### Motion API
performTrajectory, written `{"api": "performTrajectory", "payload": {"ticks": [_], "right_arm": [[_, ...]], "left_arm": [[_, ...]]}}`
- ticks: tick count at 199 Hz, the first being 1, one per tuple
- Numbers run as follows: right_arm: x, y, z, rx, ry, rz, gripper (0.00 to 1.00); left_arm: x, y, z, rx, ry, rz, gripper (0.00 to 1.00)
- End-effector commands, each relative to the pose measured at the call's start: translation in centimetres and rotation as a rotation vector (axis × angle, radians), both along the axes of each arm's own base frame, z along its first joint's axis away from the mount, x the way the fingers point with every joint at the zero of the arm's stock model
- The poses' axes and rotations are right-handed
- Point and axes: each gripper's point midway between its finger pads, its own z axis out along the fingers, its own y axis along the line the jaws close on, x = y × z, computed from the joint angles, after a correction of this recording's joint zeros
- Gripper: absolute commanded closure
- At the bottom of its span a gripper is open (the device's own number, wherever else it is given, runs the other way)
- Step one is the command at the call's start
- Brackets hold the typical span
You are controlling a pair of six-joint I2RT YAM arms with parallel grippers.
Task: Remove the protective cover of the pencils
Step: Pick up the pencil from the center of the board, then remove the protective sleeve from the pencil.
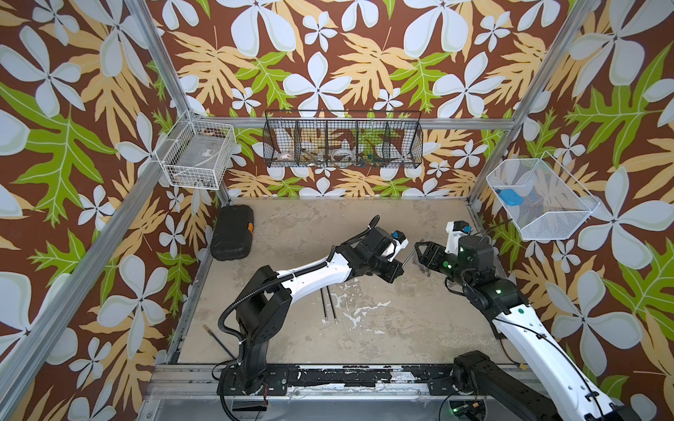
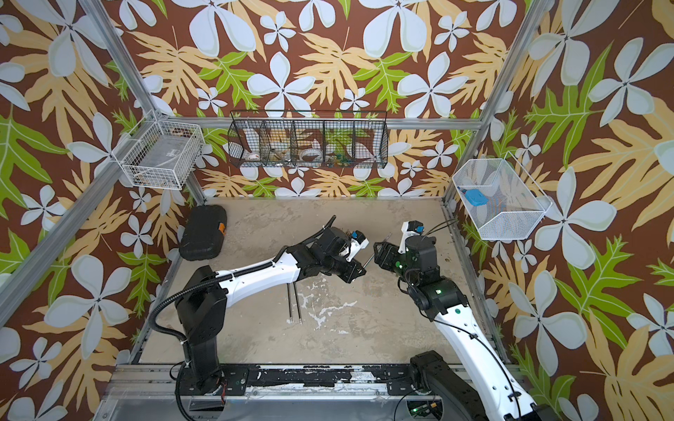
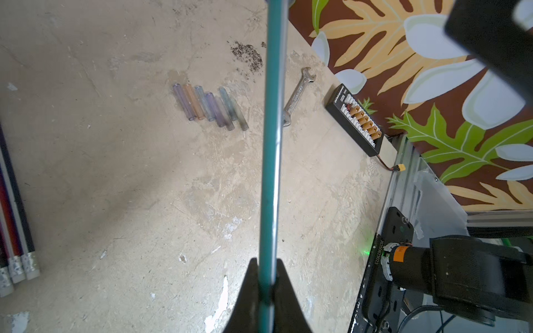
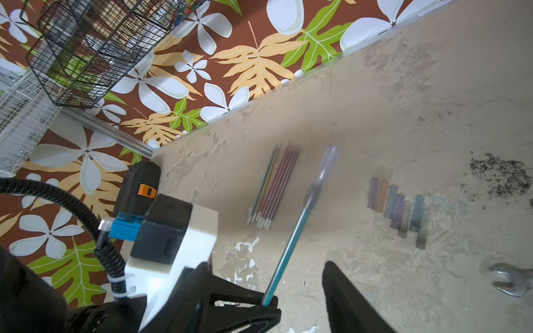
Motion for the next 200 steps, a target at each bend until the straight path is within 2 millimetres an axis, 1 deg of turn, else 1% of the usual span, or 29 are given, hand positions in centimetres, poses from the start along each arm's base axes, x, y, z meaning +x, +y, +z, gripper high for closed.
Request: {"api": "performTrajectory", "payload": {"ticks": [1, 16, 35, 46, 86, 101, 118, 140, 153, 158, 167, 173, 183, 200], "right_arm": [[0.0, -0.9, -0.9, -0.025, 0.072, -0.058, 0.35], [0.0, -1.0, -0.8, 0.004, 0.111, -0.093, 0.35], [-0.3, -1.3, -0.7, 0.020, 0.120, -0.116, 0.35], [-0.5, -1.3, -0.6, 0.025, 0.111, -0.117, 0.35], [-1.1, -1.5, -1.4, 0.042, 0.096, -0.120, 0.35], [-1.1, -1.4, -1.7, 0.041, 0.098, -0.116, 0.35], [-1.6, -1.5, -1.8, 0.000, 0.089, -0.089, 0.35], [-3.4, -0.4, -0.2, -0.091, -0.017, 0.087, 0.35], [-4.5, -1.2, 1.1, -0.118, -0.095, 0.084, 0.36], [-4.9, -1.8, 1.7, -0.134, -0.117, 0.068, 0.31], [-5.3, -2.5, 2.4, -0.161, -0.139, 0.054, 0.29], [-5.4, -2.7, 2.8, -0.172, -0.151, 0.067, 0.29], [-5.2, -2.1, 3.2, -0.167, -0.157, 0.126, 0.29], [-4.1, -1.0, 3.3, -0.104, -0.127, 0.230, 0.36]], "left_arm": [[0.1, -0.1, -0.7, 0.012, 0.000, -0.009, 1.00], [0.1, -0.1, -1.0, 0.019, 0.003, -0.010, 1.00], [0.1, 0.0, -1.3, 0.029, -0.001, -0.013, 1.00], [0.0, 0.1, -1.1, 0.030, -0.009, -0.017, 1.00], [0.1, 0.4, -0.4, 0.023, -0.031, -0.017, 1.00], [-0.1, 0.2, -0.4, 0.019, -0.023, -0.028, 1.00], [-0.3, 0.0, -0.5, 0.016, -0.014, -0.047, 1.00], [-0.2, -0.1, -0.4, 0.027, -0.016, -0.052, 1.00], [-0.3, 0.0, -0.4, 0.034, -0.014, -0.052, 1.00], [-0.3, 0.1, -0.2, 0.034, -0.015, -0.054, 1.00], [-0.4, 0.0, 0.0, 0.029, -0.013, -0.056, 1.00], [-0.4, 0.0, 0.3, 0.025, -0.014, -0.056, 1.00], [-0.6, 0.0, 0.6, 0.017, -0.013, -0.062, 1.00], [-0.8, 0.0, 1.0, 0.008, -0.011, -0.070, 1.00]]}}
